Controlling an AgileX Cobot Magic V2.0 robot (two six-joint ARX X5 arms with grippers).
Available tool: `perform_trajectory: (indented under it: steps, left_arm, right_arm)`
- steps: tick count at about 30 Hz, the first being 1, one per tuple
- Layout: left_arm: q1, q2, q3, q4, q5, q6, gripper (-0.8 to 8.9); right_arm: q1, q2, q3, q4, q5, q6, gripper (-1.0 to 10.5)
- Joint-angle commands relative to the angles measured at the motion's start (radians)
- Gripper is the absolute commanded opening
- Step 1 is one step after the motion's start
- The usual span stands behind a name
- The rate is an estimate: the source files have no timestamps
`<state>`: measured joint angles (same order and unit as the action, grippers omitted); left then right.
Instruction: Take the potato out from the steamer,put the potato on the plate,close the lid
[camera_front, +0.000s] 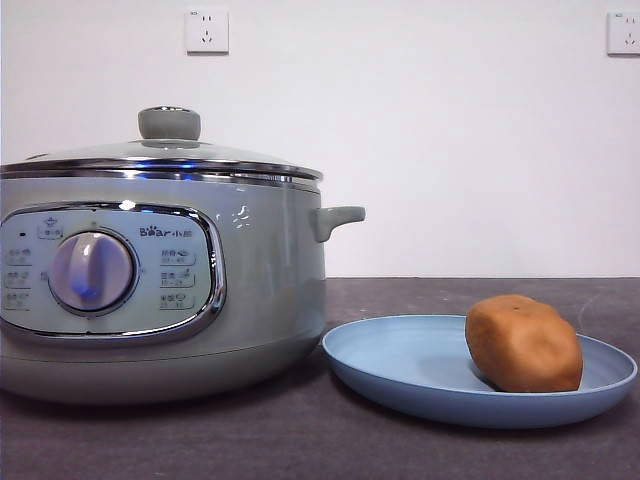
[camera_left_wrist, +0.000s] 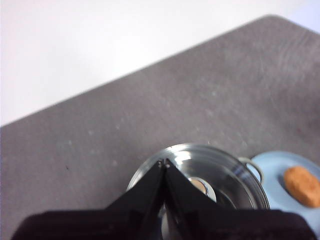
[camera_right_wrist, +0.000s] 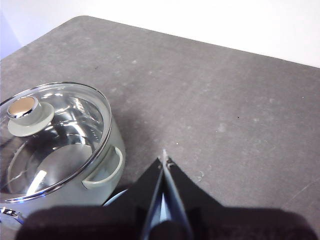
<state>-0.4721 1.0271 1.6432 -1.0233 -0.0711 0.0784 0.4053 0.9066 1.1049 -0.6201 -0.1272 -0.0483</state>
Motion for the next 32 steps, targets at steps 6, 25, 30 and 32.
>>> perform_trajectory:
  steps: [6, 25, 30, 32]
  left_arm:
    - [0.142, -0.14, -0.084, 0.226, 0.128, -0.001, -0.04]
    - [0.373, -0.712, -1.243, 1.065, 0.181, -0.115, -0.04]
    - [0.421, -0.862, -1.457, 1.092, 0.177, -0.188, -0.04]
    - [0.435, -0.908, -1.519, 1.096, 0.176, -0.202, -0.04]
  right_arm:
    - [0.0, 0.0, 0.003, 0.006, 0.003, 0.006, 0.0]
    - [0.0, 0.0, 0.003, 0.005, 0.003, 0.006, 0.0]
    - [0.0, 0.0, 0.003, 0.006, 0.003, 0.006, 0.0]
    - [0.0, 0.0, 0.003, 0.006, 0.003, 0.006, 0.0]
